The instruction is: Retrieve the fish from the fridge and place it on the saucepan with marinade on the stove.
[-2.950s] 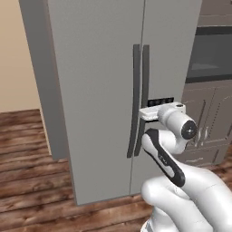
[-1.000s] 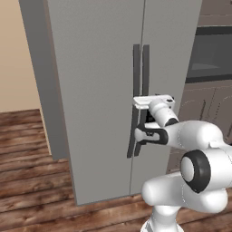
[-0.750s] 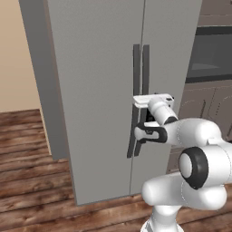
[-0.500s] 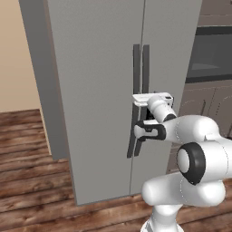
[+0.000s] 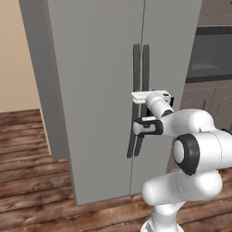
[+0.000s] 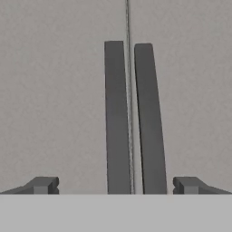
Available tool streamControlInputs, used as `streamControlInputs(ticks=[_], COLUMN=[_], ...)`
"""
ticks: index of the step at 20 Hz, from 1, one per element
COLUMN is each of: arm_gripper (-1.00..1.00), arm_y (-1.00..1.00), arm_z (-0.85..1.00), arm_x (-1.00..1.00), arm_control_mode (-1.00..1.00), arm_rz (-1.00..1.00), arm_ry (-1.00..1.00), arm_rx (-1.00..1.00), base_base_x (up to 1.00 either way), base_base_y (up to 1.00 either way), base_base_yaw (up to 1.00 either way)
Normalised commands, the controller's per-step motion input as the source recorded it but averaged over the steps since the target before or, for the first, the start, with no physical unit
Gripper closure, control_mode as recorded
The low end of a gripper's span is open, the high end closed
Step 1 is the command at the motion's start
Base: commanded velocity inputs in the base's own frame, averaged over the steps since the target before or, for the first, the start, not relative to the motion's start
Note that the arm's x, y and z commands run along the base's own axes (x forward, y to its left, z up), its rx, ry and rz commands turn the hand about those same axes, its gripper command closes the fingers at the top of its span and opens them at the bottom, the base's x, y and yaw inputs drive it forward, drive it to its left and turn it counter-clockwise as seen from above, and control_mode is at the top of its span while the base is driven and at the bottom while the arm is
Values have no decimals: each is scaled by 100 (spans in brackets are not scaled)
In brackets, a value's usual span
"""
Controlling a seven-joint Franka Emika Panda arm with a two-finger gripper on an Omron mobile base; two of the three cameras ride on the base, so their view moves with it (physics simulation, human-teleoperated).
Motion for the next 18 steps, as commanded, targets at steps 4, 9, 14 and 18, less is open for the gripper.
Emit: streamControlInputs(ticks=[4,9,14,18], arm_gripper=[-100,-100,-100,-100], arm_y=[0,0,7,3], arm_z=[-1,0,-1,0], arm_x=[25,41,32,22], arm_control_mode=[-100,-100,-100,-100], arm_rz=[0,0,0,0], arm_ry=[0,0,0,0], arm_rx=[0,0,0,0], base_base_x=[0,0,0,0], base_base_y=[0,0,0,0], base_base_yaw=[0,0,0,0])
